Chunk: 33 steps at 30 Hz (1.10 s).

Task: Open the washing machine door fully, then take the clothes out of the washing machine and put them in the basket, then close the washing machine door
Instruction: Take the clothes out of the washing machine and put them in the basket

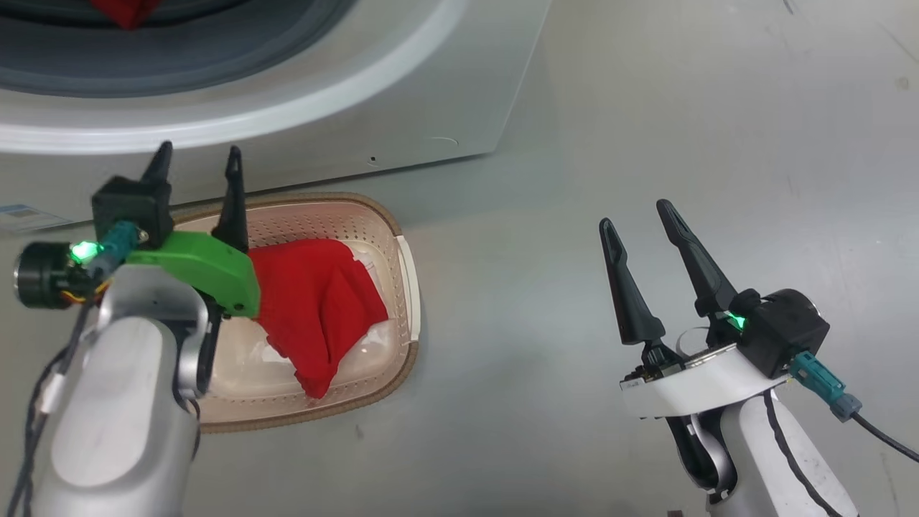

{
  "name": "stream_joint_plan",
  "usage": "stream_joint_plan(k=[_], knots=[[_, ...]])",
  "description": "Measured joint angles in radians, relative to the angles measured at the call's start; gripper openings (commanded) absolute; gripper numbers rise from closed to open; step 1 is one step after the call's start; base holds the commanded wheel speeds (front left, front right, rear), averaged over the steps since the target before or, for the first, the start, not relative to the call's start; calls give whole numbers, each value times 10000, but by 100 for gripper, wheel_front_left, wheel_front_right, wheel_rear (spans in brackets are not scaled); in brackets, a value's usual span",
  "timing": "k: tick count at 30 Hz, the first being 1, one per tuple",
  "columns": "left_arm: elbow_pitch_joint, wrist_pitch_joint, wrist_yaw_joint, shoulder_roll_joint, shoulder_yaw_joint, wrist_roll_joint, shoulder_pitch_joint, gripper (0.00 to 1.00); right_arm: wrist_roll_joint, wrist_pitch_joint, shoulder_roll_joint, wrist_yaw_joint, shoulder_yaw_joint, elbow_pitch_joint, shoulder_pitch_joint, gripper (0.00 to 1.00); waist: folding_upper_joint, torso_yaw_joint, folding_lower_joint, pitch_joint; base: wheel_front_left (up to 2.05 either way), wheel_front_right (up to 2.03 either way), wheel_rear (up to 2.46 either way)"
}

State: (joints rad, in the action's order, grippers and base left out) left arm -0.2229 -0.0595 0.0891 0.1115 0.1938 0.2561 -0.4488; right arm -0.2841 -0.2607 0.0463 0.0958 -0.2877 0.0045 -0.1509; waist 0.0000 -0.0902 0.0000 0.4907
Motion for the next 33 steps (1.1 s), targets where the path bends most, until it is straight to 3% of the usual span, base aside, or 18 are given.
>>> stream_joint_plan(k=[16, 33], knots=[[-748, -2520, -518, 1722, -635, -12, -3360, 100, -934, 0, 12, 71, -399, -15, -1060, 100, 0, -1189, 1, 1595, 0, 0, 0], [-1363, -4830, -859, 3356, -1152, -234, -5609, 100, -1728, 0, 10, -17, -901, -54, -1744, 100, 0, -2076, 1, 2570, 0, 0, 0]])
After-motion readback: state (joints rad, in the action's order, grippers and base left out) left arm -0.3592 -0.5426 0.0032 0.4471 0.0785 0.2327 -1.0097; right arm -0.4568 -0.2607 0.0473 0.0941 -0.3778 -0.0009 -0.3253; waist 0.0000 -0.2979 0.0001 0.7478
